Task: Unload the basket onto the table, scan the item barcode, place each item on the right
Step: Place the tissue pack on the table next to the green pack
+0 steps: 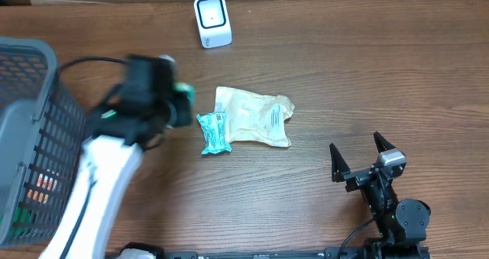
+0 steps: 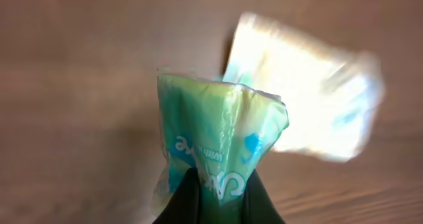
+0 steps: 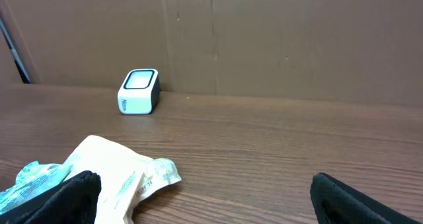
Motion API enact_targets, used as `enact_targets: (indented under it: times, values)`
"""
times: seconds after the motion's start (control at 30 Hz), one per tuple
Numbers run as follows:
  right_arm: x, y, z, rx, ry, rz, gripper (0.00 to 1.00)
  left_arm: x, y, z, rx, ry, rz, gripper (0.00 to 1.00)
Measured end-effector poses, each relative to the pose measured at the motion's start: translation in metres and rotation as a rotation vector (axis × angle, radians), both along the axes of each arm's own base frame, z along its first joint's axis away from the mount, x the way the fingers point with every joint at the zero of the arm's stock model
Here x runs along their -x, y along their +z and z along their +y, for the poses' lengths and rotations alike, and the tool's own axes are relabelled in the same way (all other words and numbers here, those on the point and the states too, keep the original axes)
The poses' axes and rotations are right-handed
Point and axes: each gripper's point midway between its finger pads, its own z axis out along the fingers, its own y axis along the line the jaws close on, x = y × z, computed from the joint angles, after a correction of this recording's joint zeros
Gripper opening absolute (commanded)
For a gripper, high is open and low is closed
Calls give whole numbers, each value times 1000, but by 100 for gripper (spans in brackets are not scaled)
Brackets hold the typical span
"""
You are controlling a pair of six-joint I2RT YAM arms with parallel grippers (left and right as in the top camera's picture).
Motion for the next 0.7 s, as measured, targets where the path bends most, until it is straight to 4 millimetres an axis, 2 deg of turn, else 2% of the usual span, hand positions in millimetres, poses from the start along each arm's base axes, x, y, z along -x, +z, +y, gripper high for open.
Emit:
enact_targets:
  times: [0.07,0.13,0.23,0.27,0.3,0.33,0.4,0.47,0.6,0.63,0.7]
  values:
    - [0,0,0,-1,0,0,100,6,-38,-2,-39,11,116,4]
    - [0,0,0,0,0,0,100,9,-66,0,-69,35,205,4]
    - [0,0,0,0,0,0,100,9,-93,3,-98,59,284,5]
    - [0,0,0,0,0,0,100,10,-101,3,-103,63,307,9]
    - [0,0,0,0,0,0,100,10,-105,3,-107,64,322,21]
    - [0,0,0,0,0,0,100,11,-111,2,-107,65,337,37]
    - [0,0,0,0,0,0,100,11,-116,1,-100,73,353,61]
    - [0,0,0,0,0,0,100,13,-116,0,-95,74,363,71]
    - [0,0,0,0,0,0,100,14,-104,3,-99,65,383,74]
    - [0,0,0,0,0,0,100,11,-96,4,-98,60,380,74]
    - [0,0,0,0,0,0,100,-2,-67,10,-87,65,341,75]
